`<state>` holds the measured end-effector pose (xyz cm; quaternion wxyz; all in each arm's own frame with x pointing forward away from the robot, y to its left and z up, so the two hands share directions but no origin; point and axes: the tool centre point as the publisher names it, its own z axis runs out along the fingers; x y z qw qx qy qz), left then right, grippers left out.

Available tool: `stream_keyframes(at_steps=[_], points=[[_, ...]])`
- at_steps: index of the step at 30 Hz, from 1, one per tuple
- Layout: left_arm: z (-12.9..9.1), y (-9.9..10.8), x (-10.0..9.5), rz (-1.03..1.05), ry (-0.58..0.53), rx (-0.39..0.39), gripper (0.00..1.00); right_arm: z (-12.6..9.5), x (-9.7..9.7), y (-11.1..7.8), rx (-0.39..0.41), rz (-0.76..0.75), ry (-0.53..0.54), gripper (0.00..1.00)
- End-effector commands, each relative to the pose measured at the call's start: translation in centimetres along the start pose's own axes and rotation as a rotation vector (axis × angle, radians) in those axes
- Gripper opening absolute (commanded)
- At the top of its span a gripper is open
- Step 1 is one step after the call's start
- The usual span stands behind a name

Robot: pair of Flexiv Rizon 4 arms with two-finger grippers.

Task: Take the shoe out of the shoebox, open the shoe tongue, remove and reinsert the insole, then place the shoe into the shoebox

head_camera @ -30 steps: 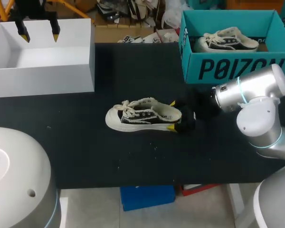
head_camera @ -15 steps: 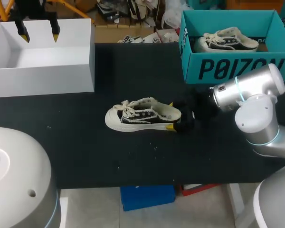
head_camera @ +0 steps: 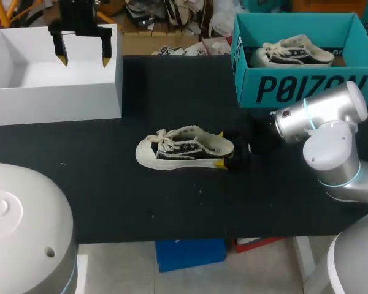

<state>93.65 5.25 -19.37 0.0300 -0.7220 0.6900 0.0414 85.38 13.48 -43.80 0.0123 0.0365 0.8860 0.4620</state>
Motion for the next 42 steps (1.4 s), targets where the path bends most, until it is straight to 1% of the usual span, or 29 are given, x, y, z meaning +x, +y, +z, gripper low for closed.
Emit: stream_keyframes(at_steps=[1, 16, 17, 21, 22, 24, 26, 28, 30, 31, 33, 34, 37, 42], points=[[-0.1, 3.0, 1.8, 0.005, -0.005, 0.046, 1.0, 0.4, -0.2, -0.1, 0.001, 0.001, -0.002, 0.0], [-0.1, 3.0, 1.8, 0.005, -0.005, 0.046, 1.0, 0.4, -0.2, -0.1, 0.001, 0.001, -0.002, 0.0], [-0.3, 3.2, 2.2, 0.003, -0.012, 0.046, 1.0, 0.4, -0.2, -0.1, 0.001, 0.001, -0.002, 0.0], [0.0, 4.8, 5.7, 0.014, -0.075, 0.051, 1.0, 0.4, -0.2, -0.1, 0.001, 0.001, -0.002, 0.0], [0.3, 5.3, 6.8, 0.031, -0.063, 0.028, 1.0, 0.4, -0.2, -0.1, 0.001, 0.001, -0.002, 0.0], [0.8, 6.2, 8.7, 0.039, -0.104, 0.046, 1.0, 0.4, -0.2, -0.1, 0.001, 0.001, -0.002, 0.0], [1.4, 6.8, 10.2, 0.062, -0.1, 0.019, 1.0, 0.4, -0.2, -0.1, 0.001, 0.001, -0.002, 0.0], [2.1, 7.5, 11.7, 0.064, -0.144, 0.044, 1.0, 0.4, -0.2, -0.1, 0.001, 0.001, -0.002, 0.0], [2.6, 8.0, 12.7, 0.059, -0.167, 0.04, 1.0, 0.4, -0.2, -0.1, 0.001, 0.001, -0.002, 0.0], [2.9, 8.3, 13.3, 0.07, -0.16, 0.02, 1.0, 0.4, -0.2, -0.1, 0.001, 0.001, -0.002, 0.0], [3.3, 8.5, 13.7, 0.064, -0.177, 0.021, 1.0, 0.4, -0.2, -0.1, 0.001, 0.001, -0.002, 0.0], [3.5, 8.7, 14.1, 0.069, -0.17, 0.003, 1.0, 0.4, -0.2, -0.1, 0.001, 0.001, -0.002, 0.0], [3.9, 9.2, 14.9, 0.071, -0.169, -0.008, 1.0, 0.4, -0.2, -0.1, 0.001, 0.001, -0.002, 0.0], [5.2, 10.3, 16.9, 0.15, -0.173, -0.003, 1.0, 0.4, -0.2, -0.1, 0.001, 0.001, -0.002, 0.0]])
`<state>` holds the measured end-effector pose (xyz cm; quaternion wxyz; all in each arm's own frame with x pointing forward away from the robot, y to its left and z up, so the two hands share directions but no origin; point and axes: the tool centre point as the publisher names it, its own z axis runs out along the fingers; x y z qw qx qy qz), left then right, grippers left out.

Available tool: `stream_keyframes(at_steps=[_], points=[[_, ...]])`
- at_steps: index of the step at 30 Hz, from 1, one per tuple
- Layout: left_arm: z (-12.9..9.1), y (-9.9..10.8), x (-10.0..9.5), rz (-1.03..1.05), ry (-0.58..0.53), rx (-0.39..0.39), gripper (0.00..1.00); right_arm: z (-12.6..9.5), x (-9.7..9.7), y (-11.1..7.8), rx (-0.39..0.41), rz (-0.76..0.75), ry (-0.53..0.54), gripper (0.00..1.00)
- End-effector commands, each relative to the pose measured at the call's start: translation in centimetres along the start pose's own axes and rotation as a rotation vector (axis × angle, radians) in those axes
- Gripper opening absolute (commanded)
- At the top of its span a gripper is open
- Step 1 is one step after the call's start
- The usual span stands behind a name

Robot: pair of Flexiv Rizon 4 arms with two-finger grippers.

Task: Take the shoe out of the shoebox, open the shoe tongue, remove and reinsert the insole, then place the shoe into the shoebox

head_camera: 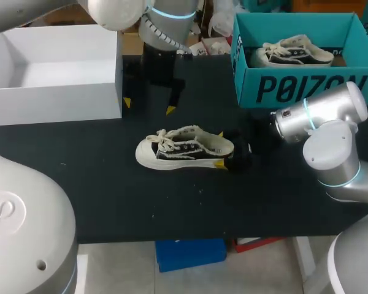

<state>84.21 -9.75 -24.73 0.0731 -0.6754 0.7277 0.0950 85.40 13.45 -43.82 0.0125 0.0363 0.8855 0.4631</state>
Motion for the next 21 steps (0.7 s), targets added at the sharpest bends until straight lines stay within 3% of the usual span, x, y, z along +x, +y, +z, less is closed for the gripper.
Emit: stream_keyframes(at_steps=[1, 21], points=[[1.2, 0.1, 2.5, 0.046, -0.036, 0.001, 1.0, 0.4, -0.2, -0.1, 0.003, 0.001, -0.002, 0.0], [4.9, -1.2, 11.1, 0.127, -0.148, 0.027, 1.0, 0.4, -0.2, -0.1, 0.003, 0.001, -0.002, 0.0]])
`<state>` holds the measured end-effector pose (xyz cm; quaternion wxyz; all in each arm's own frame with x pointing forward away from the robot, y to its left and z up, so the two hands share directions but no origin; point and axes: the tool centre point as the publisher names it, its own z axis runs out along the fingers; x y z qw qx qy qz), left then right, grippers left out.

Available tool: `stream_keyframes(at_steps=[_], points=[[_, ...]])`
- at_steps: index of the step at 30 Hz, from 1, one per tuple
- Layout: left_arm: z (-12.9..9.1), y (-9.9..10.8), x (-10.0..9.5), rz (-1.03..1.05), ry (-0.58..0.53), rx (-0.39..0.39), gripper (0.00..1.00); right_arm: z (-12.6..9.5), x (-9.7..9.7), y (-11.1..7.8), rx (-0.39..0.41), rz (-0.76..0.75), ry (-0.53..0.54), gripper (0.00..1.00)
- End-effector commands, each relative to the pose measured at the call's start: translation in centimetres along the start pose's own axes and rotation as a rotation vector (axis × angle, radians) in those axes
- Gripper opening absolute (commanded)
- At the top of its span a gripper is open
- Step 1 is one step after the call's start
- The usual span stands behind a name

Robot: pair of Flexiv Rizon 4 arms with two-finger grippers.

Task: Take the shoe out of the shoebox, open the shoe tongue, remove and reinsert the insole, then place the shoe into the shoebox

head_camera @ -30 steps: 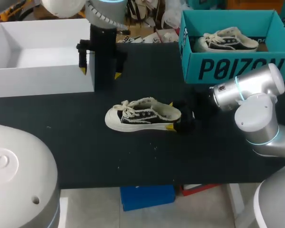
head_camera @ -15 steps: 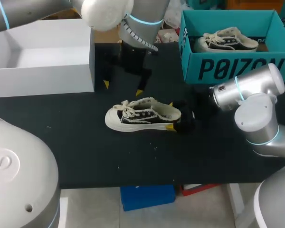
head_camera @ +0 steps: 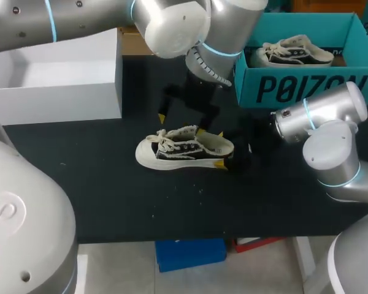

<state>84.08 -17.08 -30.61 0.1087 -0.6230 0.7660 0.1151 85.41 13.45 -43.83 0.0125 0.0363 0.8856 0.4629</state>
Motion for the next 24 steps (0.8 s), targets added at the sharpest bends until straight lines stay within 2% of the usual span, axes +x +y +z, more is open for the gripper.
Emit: stream_keyframes(at_steps=[1, 5, 12, 24], points=[[0.9, -1.0, 3.0, 0.007, -0.068, -0.003, 1.0, 0.4, -0.2, -0.1, 0.003, 0.002, -0.001, 0.0], [2.1, -1.2, 4.3, 0.012, -0.099, 0.003, 1.0, 0.4, -0.2, -0.1, 0.003, 0.002, -0.001, 0.0], [3.4, -1.4, 5.2, 0.006, -0.116, -0.001, 1.0, 0.4, -0.2, -0.1, 0.003, 0.002, -0.001, 0.0], [5.2, -1.5, 4.2, -0.015, -0.145, -0.02, 1.0, 0.4, -0.2, -0.1, 0.003, 0.002, -0.001, 0.0]])
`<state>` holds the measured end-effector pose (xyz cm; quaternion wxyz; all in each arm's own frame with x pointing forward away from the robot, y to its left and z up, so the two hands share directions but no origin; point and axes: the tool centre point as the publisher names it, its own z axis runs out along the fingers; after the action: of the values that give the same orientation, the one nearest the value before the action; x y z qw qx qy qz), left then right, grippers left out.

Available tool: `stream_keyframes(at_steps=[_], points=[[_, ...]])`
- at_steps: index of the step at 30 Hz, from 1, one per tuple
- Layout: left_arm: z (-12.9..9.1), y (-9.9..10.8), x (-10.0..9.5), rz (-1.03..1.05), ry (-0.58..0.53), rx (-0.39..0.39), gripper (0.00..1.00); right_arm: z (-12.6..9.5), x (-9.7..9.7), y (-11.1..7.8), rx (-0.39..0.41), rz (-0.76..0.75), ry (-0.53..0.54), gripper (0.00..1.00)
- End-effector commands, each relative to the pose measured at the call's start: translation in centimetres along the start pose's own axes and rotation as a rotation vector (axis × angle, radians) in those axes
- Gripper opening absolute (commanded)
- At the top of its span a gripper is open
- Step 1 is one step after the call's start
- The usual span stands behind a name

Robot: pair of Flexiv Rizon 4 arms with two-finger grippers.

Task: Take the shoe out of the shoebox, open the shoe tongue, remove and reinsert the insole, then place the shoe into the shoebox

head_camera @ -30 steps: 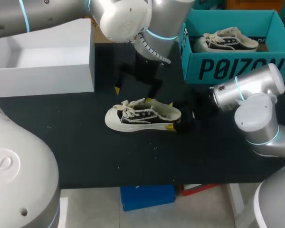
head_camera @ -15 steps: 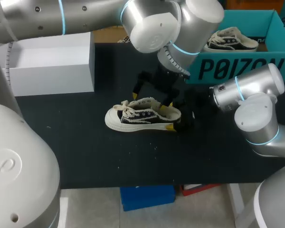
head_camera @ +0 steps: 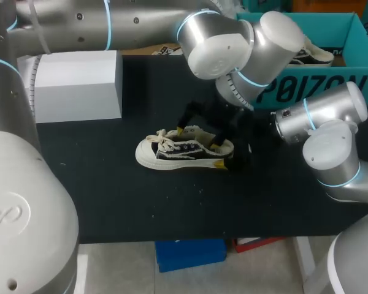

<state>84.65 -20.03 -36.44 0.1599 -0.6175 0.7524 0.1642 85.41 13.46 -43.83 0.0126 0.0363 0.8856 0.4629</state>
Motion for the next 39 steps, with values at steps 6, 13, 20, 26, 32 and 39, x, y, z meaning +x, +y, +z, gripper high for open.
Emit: stream_keyframes(at_steps=[6, 13, 20, 26, 32, 39], points=[[1.3, 0.1, -0.7, -0.01, -0.006, -0.018, 0.85, 0.4, -0.2, -0.1, 0.003, 0.002, -0.001, 0.0], [1.3, 0.4, -1.0, -0.007, -0.005, -0.015, 0.0, 0.4, -0.2, -0.1, 0.003, 0.002, -0.001, 0.0], [1.1, 0.4, -1.9, -0.011, 0.014, -0.006, 0.0, 0.4, -0.2, -0.1, 0.003, 0.002, -0.001, 0.0], [0.2, 0.4, -3.0, -0.024, 0.055, 0.009, 0.0, 0.4, -0.2, -0.1, 0.003, 0.002, -0.001, 0.0], [-1.4, 0.0, -5.0, -0.058, 0.103, 0.042, 0.0, 0.4, -0.2, -0.1, 0.003, 0.002, -0.001, 0.0], [-2.4, 0.1, -7.1, -0.089, 0.144, 0.072, 0.0, 0.4, -0.2, -0.1, 0.003, 0.002, -0.001, 0.0]])
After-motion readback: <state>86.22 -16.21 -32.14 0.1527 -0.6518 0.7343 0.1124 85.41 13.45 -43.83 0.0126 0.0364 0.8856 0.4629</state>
